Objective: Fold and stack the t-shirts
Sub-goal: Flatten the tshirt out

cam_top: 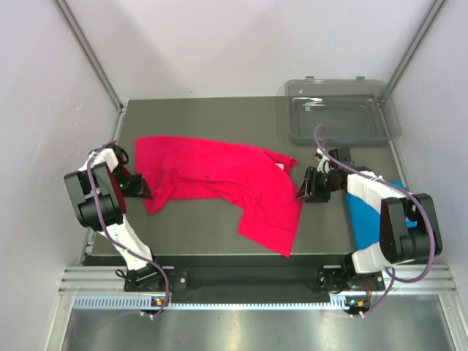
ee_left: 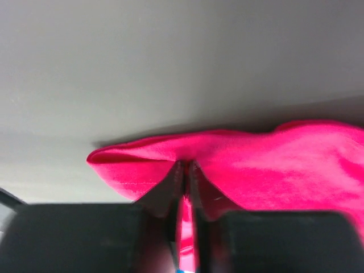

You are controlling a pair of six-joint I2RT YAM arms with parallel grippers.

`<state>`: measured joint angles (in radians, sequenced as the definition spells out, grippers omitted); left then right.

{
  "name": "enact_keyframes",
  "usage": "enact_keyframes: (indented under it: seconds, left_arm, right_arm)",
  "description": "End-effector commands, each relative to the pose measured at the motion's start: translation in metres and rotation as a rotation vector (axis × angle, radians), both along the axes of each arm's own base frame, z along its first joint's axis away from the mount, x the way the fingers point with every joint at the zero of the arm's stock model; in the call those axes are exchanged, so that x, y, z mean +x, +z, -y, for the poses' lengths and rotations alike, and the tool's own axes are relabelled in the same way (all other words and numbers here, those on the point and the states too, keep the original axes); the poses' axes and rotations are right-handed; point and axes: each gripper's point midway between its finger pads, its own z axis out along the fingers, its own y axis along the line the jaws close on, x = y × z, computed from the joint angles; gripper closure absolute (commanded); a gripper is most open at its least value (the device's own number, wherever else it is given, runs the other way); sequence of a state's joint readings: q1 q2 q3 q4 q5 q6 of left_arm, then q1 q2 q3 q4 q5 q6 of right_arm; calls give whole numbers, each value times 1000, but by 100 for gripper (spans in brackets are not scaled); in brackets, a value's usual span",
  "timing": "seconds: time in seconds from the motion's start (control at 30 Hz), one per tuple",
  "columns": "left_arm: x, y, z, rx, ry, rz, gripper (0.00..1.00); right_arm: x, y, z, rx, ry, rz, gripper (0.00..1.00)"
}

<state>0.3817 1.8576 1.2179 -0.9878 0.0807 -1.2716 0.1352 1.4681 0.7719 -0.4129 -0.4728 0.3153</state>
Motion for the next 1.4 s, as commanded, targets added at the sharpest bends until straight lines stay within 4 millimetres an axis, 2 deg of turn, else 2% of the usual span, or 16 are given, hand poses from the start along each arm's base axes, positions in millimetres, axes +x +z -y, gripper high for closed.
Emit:
enact_keyframes:
  seconds: [0.0, 0.03, 0.13, 0.3, 0.43, 0.47, 0.5, 0.53, 0.57, 0.6, 0.63, 0.73, 0.87, 1.07, 1.27, 1.37]
  left_arm:
    - [-2, 18, -4, 45, -7, 40, 95]
    - [1, 20, -5, 49, -12, 54, 100]
    - [6, 35, -8, 82, -44, 84, 100]
    - [21, 77, -5, 222, -170, 188, 100]
    - [30, 115, 26, 285, -329, 366, 100]
    - [40, 124, 30, 303, -359, 448, 100]
    - [34, 120, 36, 301, -392, 465, 100]
    - [31, 134, 49, 296, -444, 539, 100]
    - [41, 142, 57, 295, -476, 632, 100]
    - [33, 133, 66, 271, -509, 645, 100]
    - [29, 143, 76, 252, -537, 709, 100]
    - [17, 142, 93, 218, -597, 778, 100]
    - [2, 143, 99, 244, -657, 803, 100]
    - [-6, 150, 104, 252, -728, 847, 100]
    - [-10, 153, 108, 239, -741, 878, 100]
    - [-14, 152, 110, 231, -743, 876, 100]
  right_arm:
    - [-6, 3, -3, -5, 21, 27, 52]
    - [-7, 5, -4, -9, 27, 34, 53]
    - [-18, 6, -10, -10, 56, 26, 55]
    - [-40, 4, -13, -15, 89, 5, 56]
    - [-61, 8, -15, 14, 98, 17, 51]
    - [-64, 8, -16, 20, 97, 24, 50]
    - [-73, 7, -19, 38, 85, 14, 48]
    - [-73, 7, -21, 50, 74, 16, 47]
    - [-75, 5, -20, 38, 52, 5, 46]
    - [-78, 5, -22, 55, 11, -21, 45]
    - [-77, 5, -25, 72, -9, -21, 45]
    - [-90, -7, -30, 95, -77, -82, 46]
    - [-111, -27, -27, 20, -140, -146, 50]
    - [-139, -26, -44, 26, -160, -162, 51]
    - [-138, -29, -46, -2, -272, -133, 53]
    - [-135, -26, -54, -47, -280, -117, 64]
